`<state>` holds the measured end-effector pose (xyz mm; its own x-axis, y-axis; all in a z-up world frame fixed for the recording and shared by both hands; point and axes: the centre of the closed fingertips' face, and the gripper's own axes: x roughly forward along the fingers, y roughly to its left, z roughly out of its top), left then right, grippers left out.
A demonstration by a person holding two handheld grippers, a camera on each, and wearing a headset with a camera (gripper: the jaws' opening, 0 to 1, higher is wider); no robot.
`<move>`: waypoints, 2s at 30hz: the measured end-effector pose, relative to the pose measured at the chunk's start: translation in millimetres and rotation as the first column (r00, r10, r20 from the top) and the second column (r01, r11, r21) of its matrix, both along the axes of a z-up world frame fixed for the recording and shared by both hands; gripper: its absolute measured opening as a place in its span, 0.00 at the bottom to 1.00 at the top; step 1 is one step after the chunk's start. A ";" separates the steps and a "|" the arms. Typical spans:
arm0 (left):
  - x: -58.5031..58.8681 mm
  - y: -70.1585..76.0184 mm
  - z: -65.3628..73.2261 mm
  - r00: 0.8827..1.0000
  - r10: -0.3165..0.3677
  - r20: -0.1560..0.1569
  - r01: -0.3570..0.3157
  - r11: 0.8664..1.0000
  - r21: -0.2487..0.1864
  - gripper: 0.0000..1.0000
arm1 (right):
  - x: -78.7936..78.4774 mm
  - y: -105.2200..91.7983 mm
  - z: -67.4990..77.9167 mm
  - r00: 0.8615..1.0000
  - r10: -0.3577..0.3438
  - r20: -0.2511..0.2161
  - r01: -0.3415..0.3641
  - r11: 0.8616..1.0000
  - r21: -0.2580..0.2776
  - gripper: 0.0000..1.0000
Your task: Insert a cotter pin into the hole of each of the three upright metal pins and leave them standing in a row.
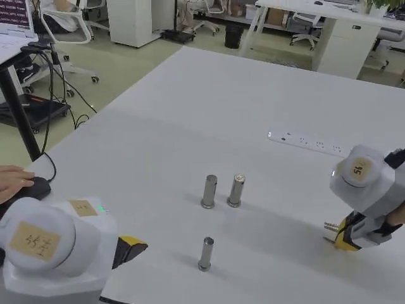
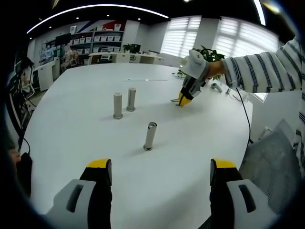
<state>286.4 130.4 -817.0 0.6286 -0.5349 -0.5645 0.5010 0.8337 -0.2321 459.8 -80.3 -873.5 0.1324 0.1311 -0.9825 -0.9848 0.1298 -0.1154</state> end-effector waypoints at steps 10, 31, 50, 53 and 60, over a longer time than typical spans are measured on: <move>0.0 0.5 6.0 1.000 -0.002 0.004 0.002 1.000 -0.007 0.83 | 1.1 -3.5 0.4 1.000 -0.010 0.020 0.010 1.000 -0.015 0.01; 18.3 -3.2 44.5 0.995 -0.045 0.089 0.047 0.999 -0.014 0.80 | -26.5 -11.3 44.1 0.995 -0.018 0.095 0.011 0.997 0.079 0.01; 35.2 -8.6 59.6 0.986 -0.114 0.123 0.116 0.993 -0.008 0.73 | -64.9 3.6 72.9 0.971 0.025 0.238 -0.067 0.983 0.172 0.01; 38.4 -12.3 62.5 0.985 -0.115 0.126 0.119 0.993 -0.026 0.73 | -66.9 6.9 80.0 0.962 0.024 0.272 -0.078 0.978 0.191 0.01; 41.6 -28.6 68.9 0.986 -0.120 0.112 0.132 0.986 -0.102 0.68 | -79.0 13.1 89.7 0.954 0.040 0.298 -0.106 0.972 0.212 0.01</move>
<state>328.0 101.8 -748.2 0.6047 -0.6683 -0.4332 0.6269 0.7349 -0.2587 380.8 -67.2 -783.8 0.3883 0.3622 -0.8474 -0.9207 0.1141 -0.3731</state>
